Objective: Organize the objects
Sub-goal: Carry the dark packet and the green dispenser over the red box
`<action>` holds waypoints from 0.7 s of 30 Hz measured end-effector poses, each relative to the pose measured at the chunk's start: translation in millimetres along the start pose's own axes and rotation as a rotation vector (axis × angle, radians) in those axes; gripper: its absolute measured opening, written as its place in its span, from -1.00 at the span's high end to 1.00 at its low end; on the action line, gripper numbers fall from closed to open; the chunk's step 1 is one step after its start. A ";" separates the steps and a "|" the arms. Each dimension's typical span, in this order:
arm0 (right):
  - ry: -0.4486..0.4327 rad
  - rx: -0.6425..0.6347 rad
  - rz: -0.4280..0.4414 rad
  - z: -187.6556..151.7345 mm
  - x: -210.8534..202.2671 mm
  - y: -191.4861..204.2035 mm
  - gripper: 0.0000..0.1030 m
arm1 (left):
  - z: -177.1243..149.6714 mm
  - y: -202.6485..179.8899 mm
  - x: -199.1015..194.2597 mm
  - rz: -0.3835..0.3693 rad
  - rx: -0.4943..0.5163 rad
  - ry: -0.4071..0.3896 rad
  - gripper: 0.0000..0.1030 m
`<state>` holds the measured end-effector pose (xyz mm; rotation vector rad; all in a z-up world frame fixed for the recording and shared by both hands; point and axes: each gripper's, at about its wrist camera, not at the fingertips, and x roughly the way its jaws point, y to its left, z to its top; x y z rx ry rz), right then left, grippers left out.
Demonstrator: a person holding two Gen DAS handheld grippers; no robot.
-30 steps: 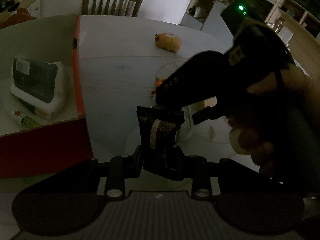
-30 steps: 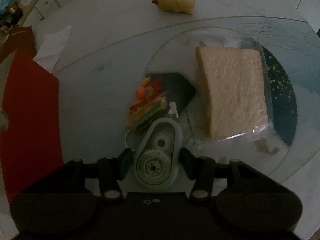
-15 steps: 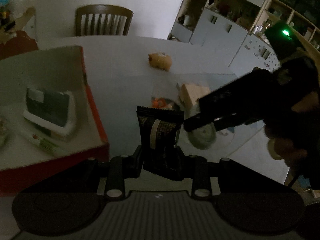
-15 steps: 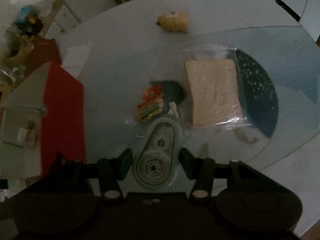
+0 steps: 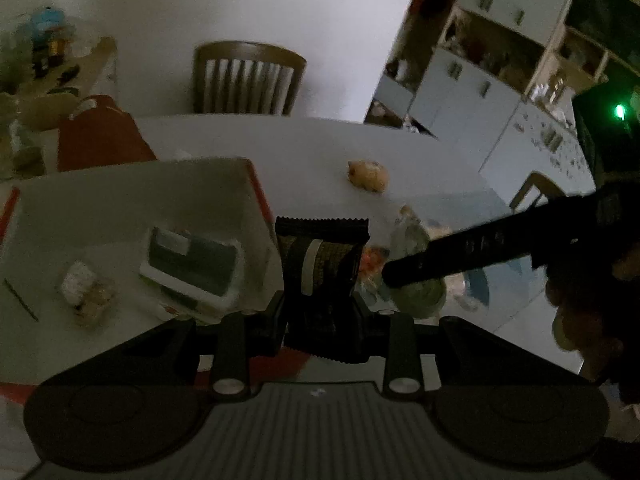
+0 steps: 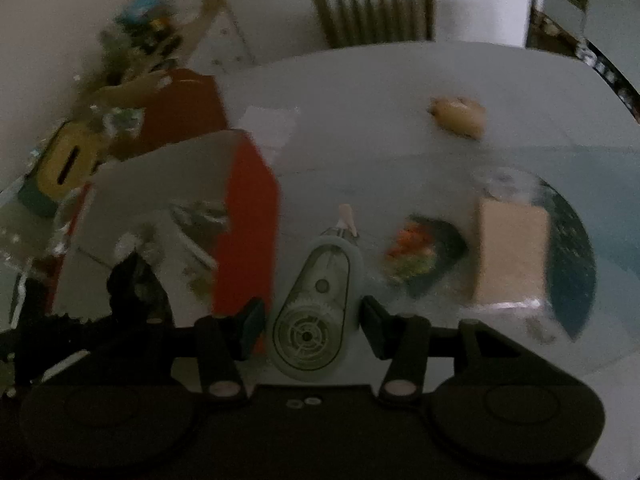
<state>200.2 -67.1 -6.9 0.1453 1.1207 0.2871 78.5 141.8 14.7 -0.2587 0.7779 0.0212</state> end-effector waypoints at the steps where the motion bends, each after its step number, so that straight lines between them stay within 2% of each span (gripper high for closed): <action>1: -0.003 -0.015 0.007 2.0 0.5 5.2 0.01 | 3.1 4.9 -3.6 0.003 -0.012 -0.008 0.40; 5: -0.020 -0.088 0.027 9.8 3.3 32.2 0.01 | 13.0 26.8 -17.5 0.062 -0.028 -0.039 0.40; 9: -0.028 -0.166 0.052 16.8 9.9 59.9 0.01 | 18.9 51.0 -21.3 0.123 -0.028 -0.031 0.40; 15: -0.015 -0.272 0.067 24.0 31.3 97.9 0.01 | 22.0 88.5 -14.8 0.226 -0.022 0.023 0.40; 21: 0.033 -0.327 0.089 24.1 59.8 127.1 0.01 | 17.5 122.2 3.4 0.317 -0.011 0.104 0.40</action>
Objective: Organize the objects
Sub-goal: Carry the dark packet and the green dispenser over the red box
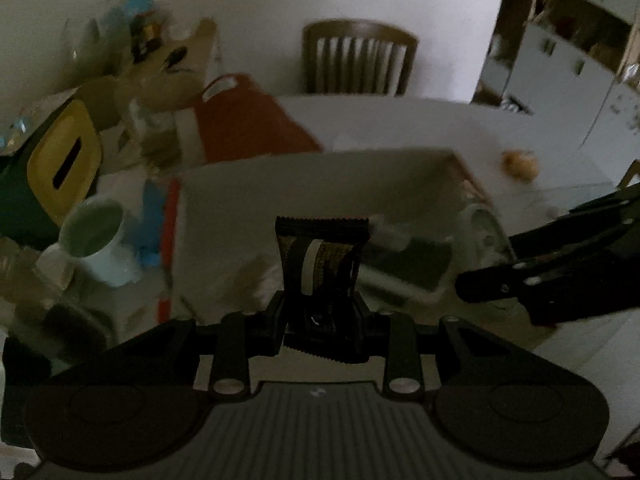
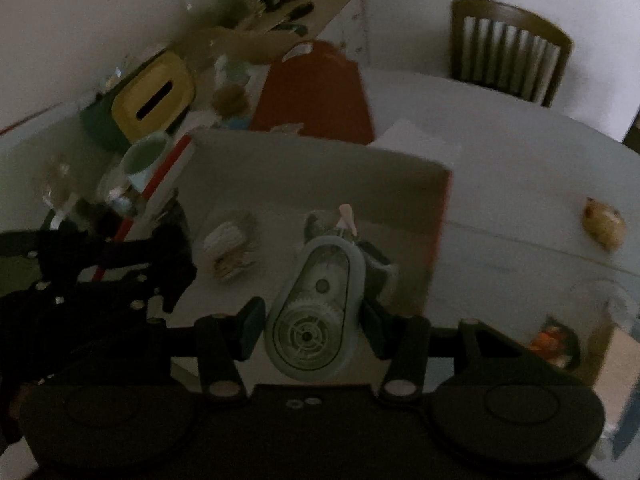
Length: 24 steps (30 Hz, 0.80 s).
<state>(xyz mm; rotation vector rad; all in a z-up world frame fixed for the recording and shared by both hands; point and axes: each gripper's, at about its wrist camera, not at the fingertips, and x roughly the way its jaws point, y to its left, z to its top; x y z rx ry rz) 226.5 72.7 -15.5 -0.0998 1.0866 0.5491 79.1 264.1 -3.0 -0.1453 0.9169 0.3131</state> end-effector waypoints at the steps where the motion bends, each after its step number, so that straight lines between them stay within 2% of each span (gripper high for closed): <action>1: 0.008 -0.012 -0.003 0.4 5.4 3.7 0.01 | -1.0 3.3 5.9 0.013 0.004 0.018 0.40; 8: 0.071 -0.093 0.000 -2.0 36.0 20.6 0.01 | -5.8 8.4 39.7 0.063 0.037 0.125 0.40; 13: 0.126 -0.083 -0.013 -6.4 57.9 21.0 0.01 | -6.4 8.7 59.5 0.084 0.050 0.191 0.40; 24: 0.175 -0.067 -0.032 -15.9 76.8 13.2 0.00 | -10.8 15.3 77.6 0.078 0.006 0.259 0.40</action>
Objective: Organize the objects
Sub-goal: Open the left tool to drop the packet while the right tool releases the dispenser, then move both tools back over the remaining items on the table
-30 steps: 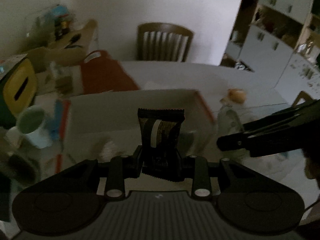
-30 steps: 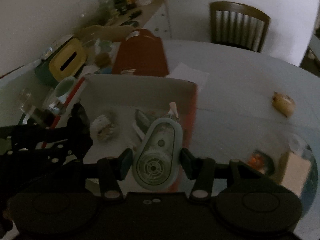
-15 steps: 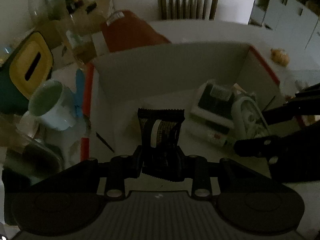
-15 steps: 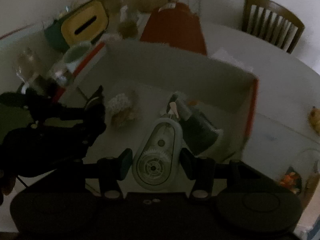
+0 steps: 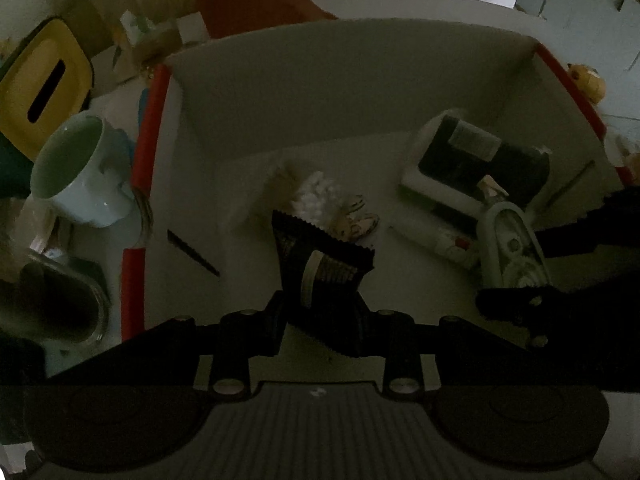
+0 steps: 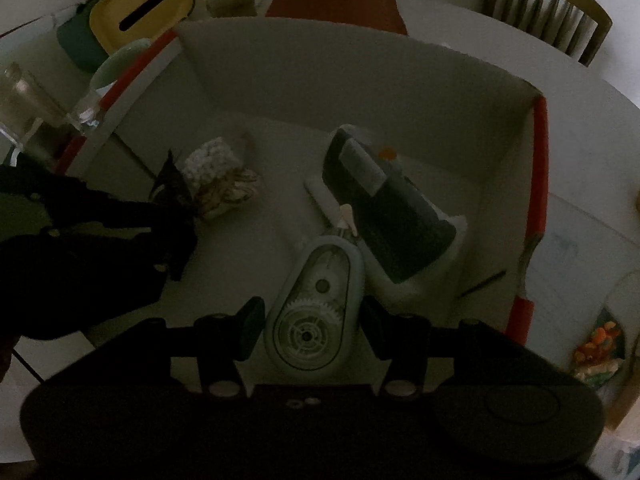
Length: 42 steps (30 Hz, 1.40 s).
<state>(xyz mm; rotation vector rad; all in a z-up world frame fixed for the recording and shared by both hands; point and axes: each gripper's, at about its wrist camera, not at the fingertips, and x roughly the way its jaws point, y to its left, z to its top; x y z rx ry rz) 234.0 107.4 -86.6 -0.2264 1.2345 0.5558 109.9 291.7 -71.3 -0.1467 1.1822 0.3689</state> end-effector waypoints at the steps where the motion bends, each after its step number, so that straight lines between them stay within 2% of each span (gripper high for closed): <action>1: 0.004 -0.003 -0.002 -0.6 0.7 0.8 0.00 | 0.9 0.4 -0.4 -0.002 -0.003 0.001 0.40; 4: 0.022 0.002 0.011 -1.0 3.7 -0.5 -0.02 | 1.8 -0.4 -0.9 0.008 -0.001 0.003 0.39; 9: 0.016 0.014 0.027 -3.2 0.7 -2.5 -0.04 | 0.1 -3.8 -3.2 -0.013 -0.003 -0.009 0.05; 18: -0.034 0.023 0.087 -8.1 -25.0 -7.6 -0.16 | -4.3 -12.4 -19.1 0.010 0.010 -0.076 -0.19; 22: -0.072 0.023 0.114 -11.1 -42.1 -10.4 -0.20 | -5.0 -14.1 -32.7 0.009 0.005 -0.119 -0.19; 28: -0.132 0.028 0.145 -23.0 -74.1 -20.4 -0.21 | -10.0 -23.0 -61.6 -0.033 -0.016 -0.183 -0.19; 31: -0.151 0.047 0.154 -30.3 -85.0 -30.1 -0.21 | -12.9 -35.3 -79.2 -0.052 0.002 -0.218 -0.21; 33: -0.158 0.065 0.164 -35.7 -93.0 -38.6 -0.21 | -13.5 -44.6 -88.0 -0.062 0.007 -0.236 -0.32; 37: -0.184 0.093 0.164 -49.1 -104.8 -56.1 -0.22 | -13.4 -63.5 -101.5 -0.094 0.000 -0.258 -0.33; 40: -0.205 0.118 0.158 -61.6 -116.0 -74.6 -0.32 | -12.8 -80.9 -107.4 -0.110 -0.001 -0.269 -0.33; 42: -0.219 0.139 0.153 -70.8 -123.2 -88.9 -0.44 | -12.0 -96.1 -109.4 -0.120 0.008 -0.271 -0.47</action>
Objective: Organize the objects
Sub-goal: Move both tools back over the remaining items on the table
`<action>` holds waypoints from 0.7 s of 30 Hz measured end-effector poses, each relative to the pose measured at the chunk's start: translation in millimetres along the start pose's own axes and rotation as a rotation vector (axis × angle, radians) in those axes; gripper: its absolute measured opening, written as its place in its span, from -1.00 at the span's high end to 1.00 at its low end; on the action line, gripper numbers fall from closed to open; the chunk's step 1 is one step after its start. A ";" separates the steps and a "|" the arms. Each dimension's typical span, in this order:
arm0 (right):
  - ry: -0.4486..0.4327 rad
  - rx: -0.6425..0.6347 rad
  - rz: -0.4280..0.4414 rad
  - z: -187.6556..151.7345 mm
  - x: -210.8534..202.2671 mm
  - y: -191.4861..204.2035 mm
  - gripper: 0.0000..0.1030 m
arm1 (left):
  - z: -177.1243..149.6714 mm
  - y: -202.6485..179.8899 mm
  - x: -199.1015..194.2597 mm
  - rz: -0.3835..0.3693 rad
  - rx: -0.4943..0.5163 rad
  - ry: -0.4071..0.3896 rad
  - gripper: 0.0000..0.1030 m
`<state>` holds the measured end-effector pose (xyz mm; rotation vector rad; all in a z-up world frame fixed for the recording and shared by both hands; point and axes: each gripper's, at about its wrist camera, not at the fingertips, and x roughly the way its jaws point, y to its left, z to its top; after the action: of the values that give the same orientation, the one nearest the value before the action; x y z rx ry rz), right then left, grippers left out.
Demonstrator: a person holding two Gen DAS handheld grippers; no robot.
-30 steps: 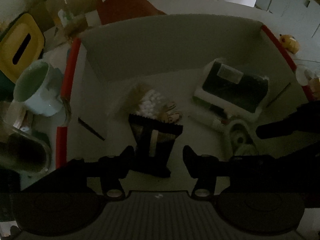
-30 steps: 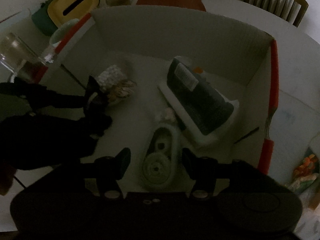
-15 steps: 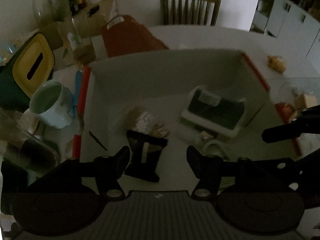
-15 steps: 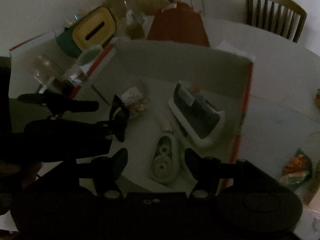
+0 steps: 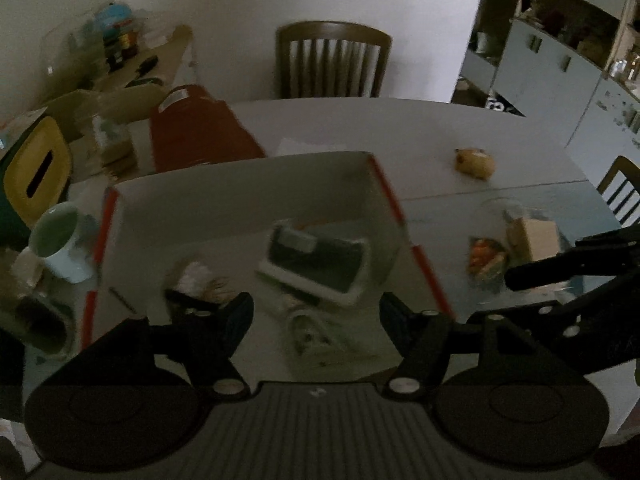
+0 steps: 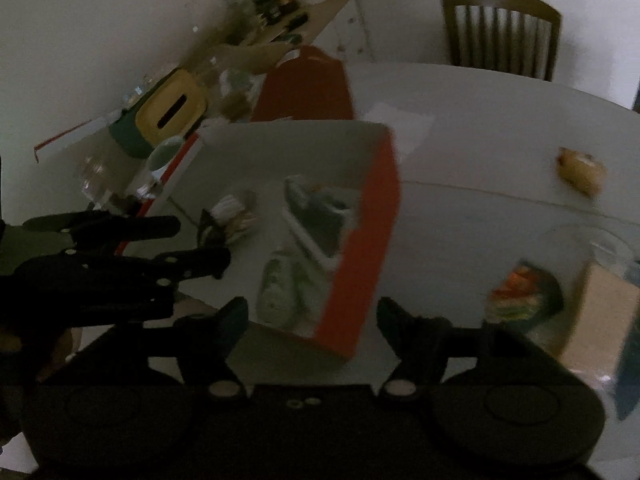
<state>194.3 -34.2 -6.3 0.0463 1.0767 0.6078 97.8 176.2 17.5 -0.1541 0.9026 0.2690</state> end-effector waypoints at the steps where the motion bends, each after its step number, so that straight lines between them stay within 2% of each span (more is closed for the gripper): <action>1: -0.007 0.009 -0.003 -2.8 -5.4 -7.4 -0.46 | 0.4 -7.0 0.1 -0.007 0.001 -0.002 -0.49; 9: -0.052 0.087 -0.073 -23.7 -43.1 -77.3 -0.72 | 0.6 -70.6 11.0 -0.069 0.016 -0.003 -0.50; 12: -0.061 0.112 -0.106 -32.0 -54.4 -106.5 -0.78 | -0.7 -98.6 17.8 -0.079 0.043 0.001 -0.65; 17: -0.064 0.152 -0.154 -42.0 -65.8 -147.6 -0.78 | -2.1 -136.5 33.3 -0.099 0.070 0.020 -0.66; 21: -0.064 0.186 -0.188 -47.0 -68.5 -178.1 -0.78 | -2.4 -162.1 48.6 -0.100 0.085 0.027 -0.84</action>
<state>211.3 -228.4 -31.3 0.1236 1.0594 0.3341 172.4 28.8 -19.3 -0.1244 0.9290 0.1354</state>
